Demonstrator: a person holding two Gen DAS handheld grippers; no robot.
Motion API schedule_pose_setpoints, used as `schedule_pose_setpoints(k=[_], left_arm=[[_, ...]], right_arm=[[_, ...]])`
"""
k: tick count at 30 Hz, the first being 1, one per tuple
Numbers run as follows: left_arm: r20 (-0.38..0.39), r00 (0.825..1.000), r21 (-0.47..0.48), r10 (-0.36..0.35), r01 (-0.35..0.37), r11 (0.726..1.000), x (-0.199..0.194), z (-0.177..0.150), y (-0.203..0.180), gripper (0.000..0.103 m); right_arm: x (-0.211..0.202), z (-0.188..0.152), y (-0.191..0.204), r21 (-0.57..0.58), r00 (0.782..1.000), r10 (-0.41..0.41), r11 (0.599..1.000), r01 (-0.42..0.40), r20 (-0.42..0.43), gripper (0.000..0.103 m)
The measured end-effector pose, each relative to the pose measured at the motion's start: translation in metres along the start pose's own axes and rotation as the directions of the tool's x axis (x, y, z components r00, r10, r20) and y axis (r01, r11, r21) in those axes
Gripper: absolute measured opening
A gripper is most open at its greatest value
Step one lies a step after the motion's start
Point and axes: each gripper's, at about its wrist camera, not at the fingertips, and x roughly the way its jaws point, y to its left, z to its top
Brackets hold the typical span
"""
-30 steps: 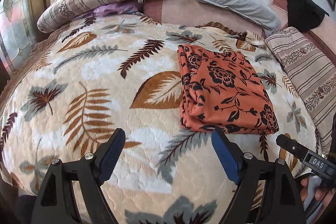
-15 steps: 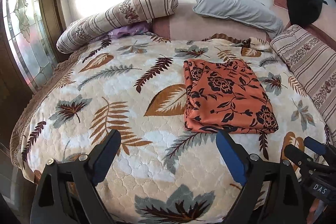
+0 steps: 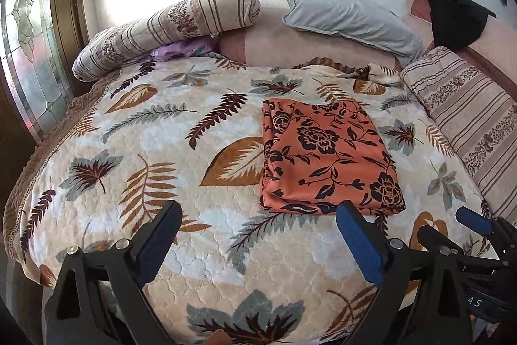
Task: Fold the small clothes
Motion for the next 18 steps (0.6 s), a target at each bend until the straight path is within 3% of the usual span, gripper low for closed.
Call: schedule_pose_setpoints(k=[6, 11, 18], left_arm=[[0.014, 0.999, -0.01, -0.031, 0.031, 0.999, 0.0, 0.005, 0.002, 0.096], [0.039, 0.998, 0.021, 0.048, -0.049, 0.999, 0.003, 0.009, -0.003, 0.096], [0.024, 1.0, 0.038, 0.017, -0.018, 0.999, 0.011, 0.013, -0.008, 0.096]], right_arm=[[0.003, 0.006, 0.0, -0.005, 1.0, -0.014, 1.0, 0.014, -0.007, 0.085], [0.005, 0.011, 0.001, -0.012, 1.0, -0.021, 1.0, 0.021, -0.01, 0.085], [0.008, 0.016, 0.002, -0.019, 1.0, -0.024, 1.0, 0.024, -0.015, 0.085]])
